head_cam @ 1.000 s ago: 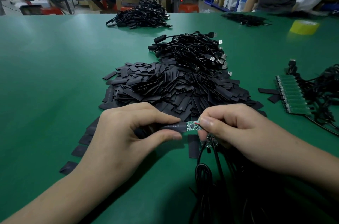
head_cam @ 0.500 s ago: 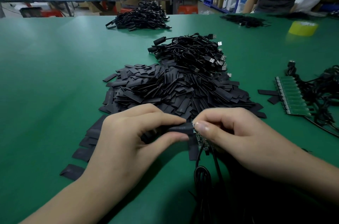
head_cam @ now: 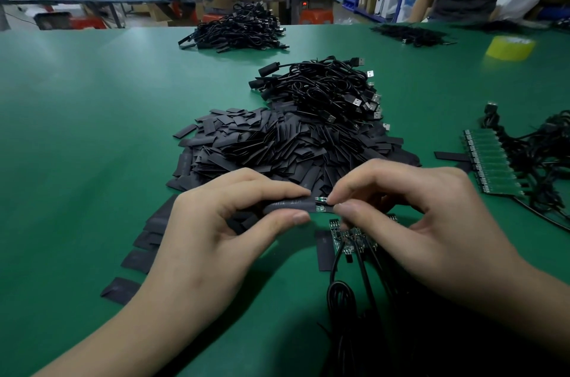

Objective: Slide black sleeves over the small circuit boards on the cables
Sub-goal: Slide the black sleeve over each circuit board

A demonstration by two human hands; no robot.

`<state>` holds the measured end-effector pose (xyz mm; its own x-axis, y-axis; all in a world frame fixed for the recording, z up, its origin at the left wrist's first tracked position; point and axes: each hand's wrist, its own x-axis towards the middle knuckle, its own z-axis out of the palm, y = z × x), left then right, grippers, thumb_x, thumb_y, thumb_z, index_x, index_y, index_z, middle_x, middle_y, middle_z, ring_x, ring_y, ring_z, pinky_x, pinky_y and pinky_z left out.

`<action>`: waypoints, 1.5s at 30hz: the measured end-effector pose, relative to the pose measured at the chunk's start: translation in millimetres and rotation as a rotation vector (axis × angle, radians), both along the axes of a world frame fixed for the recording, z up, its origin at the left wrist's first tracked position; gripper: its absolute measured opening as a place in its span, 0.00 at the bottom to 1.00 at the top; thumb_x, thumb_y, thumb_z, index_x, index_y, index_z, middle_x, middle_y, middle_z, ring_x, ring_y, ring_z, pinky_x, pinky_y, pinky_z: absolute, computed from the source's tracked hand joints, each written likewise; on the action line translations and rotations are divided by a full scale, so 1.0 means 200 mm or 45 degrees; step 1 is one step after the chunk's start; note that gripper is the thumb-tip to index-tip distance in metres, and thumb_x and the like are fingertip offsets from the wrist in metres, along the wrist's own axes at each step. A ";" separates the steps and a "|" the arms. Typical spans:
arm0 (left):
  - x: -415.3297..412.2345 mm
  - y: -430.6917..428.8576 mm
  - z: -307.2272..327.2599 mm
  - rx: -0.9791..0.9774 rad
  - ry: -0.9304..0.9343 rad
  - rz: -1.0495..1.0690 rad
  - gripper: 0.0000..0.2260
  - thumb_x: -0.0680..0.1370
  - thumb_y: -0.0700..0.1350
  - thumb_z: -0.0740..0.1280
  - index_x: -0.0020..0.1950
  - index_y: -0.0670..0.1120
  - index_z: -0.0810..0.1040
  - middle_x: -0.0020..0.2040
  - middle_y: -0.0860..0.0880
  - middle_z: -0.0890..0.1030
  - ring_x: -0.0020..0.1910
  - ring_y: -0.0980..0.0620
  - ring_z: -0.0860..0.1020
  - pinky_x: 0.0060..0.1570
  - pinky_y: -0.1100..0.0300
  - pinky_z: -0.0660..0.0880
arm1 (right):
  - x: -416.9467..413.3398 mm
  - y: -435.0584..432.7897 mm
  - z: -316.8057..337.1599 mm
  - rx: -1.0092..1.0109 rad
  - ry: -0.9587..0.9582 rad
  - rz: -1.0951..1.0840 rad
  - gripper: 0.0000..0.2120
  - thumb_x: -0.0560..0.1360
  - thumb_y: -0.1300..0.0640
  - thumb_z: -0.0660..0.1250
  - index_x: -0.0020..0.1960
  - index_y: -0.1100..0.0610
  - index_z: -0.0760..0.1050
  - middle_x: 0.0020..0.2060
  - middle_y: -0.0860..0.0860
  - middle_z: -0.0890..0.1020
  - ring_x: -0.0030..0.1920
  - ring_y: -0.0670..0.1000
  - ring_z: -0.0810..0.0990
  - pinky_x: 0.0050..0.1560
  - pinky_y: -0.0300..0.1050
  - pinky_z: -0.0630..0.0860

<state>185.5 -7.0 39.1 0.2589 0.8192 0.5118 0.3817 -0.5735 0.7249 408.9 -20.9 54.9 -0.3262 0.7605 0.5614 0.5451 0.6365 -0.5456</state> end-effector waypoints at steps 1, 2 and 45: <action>0.00 0.00 0.00 -0.011 -0.021 -0.009 0.08 0.72 0.51 0.74 0.50 0.54 0.86 0.45 0.56 0.84 0.48 0.56 0.83 0.48 0.69 0.73 | 0.00 0.00 0.00 0.014 -0.011 -0.005 0.03 0.77 0.55 0.71 0.48 0.49 0.83 0.37 0.42 0.83 0.38 0.44 0.83 0.36 0.44 0.78; 0.00 0.00 0.00 -0.025 -0.048 -0.019 0.08 0.72 0.51 0.74 0.50 0.54 0.86 0.46 0.56 0.85 0.48 0.56 0.83 0.48 0.69 0.73 | 0.00 0.00 0.00 0.026 -0.021 -0.009 0.02 0.77 0.55 0.71 0.48 0.49 0.83 0.37 0.42 0.83 0.38 0.44 0.83 0.37 0.43 0.77; 0.00 0.00 -0.01 0.056 -0.154 0.047 0.12 0.72 0.50 0.76 0.54 0.57 0.85 0.47 0.54 0.85 0.47 0.52 0.84 0.49 0.65 0.77 | -0.03 -0.02 0.01 -0.324 0.221 0.034 0.05 0.77 0.57 0.74 0.44 0.49 0.81 0.34 0.45 0.86 0.34 0.48 0.84 0.40 0.48 0.79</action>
<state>186.2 -7.4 37.6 0.1632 0.8032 0.5730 0.3140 -0.5928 0.7416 402.4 -25.3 57.1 -0.2639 0.8762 0.4033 0.4148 0.4806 -0.7727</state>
